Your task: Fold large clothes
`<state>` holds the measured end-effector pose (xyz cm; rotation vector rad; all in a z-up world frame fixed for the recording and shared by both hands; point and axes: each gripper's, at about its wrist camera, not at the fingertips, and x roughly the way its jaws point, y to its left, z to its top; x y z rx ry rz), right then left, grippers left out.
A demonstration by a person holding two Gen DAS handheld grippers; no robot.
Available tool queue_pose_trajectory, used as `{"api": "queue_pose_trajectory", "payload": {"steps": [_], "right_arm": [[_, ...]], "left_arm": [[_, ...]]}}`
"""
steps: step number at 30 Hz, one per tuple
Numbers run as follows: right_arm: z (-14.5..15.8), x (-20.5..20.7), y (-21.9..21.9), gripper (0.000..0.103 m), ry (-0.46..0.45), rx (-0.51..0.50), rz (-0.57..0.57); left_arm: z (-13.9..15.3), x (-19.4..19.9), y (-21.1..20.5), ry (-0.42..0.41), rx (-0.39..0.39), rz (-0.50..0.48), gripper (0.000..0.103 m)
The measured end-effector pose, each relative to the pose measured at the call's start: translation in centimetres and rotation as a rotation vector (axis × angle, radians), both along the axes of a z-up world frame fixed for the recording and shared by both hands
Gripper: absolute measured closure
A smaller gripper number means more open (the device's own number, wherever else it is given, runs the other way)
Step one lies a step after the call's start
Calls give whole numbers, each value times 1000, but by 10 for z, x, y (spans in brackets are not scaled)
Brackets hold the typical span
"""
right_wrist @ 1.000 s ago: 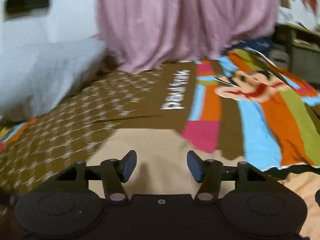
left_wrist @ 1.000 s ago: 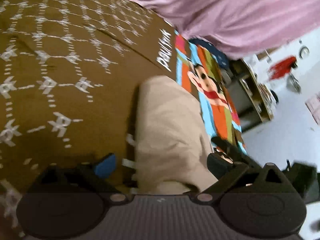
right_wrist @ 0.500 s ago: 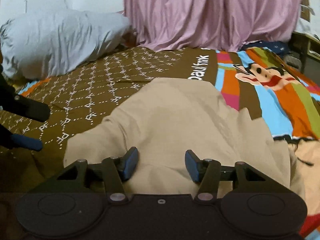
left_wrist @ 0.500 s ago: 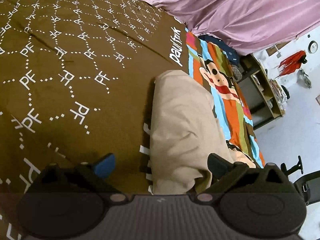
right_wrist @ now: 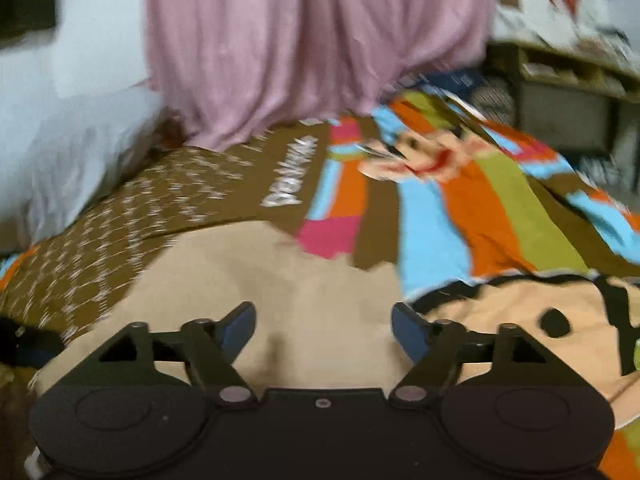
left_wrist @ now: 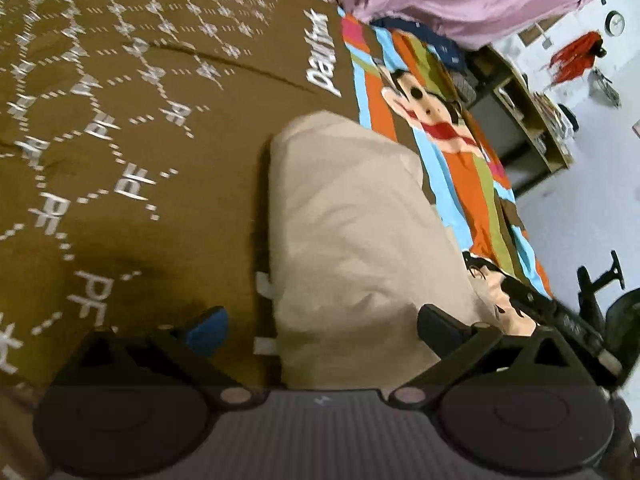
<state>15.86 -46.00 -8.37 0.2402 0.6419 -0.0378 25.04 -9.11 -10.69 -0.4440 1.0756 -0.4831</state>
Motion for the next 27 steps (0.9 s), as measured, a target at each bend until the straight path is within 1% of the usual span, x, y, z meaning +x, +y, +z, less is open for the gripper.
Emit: {"api": "queue_pose_trajectory", "payload": {"steps": [2, 4, 6, 8, 11, 16, 18, 20, 23, 24, 27], "right_arm": [[-10, 16, -24, 14, 37, 70, -17], [-23, 31, -40, 12, 73, 134, -17], [-37, 46, -51, 10, 119, 212, 7], [-46, 57, -52, 1, 143, 244, 40], [-56, 65, -47, 1, 165, 281, 91], [-61, 66, -34, 1, 196, 228, 128], [-62, 66, -28, 2, 203, 180, 129], [-63, 63, -21, 13, 203, 115, 114], [-62, 58, -16, 22, 187, 69, 113], [-61, 57, -15, 23, 183, 57, 114], [-60, 56, -11, 27, 172, 17, 124]], "left_arm": [[-8, 6, -7, 23, -9, -21, 0], [-14, 9, -15, 39, 11, -40, 0], [-19, 11, -23, 46, 23, -55, 0], [-23, 13, -32, 54, 45, -69, 0], [-28, 14, -43, 59, 80, -77, 0], [-28, 12, -54, 36, 123, -86, 0], [-28, 12, -56, 34, 123, -86, 0], [-28, 12, -54, 36, 120, -84, 0], [-25, 12, -52, 32, 113, -82, 0], [-22, 11, -50, 28, 103, -81, 1], [-14, 9, -38, 0, 42, -77, 4]]}}
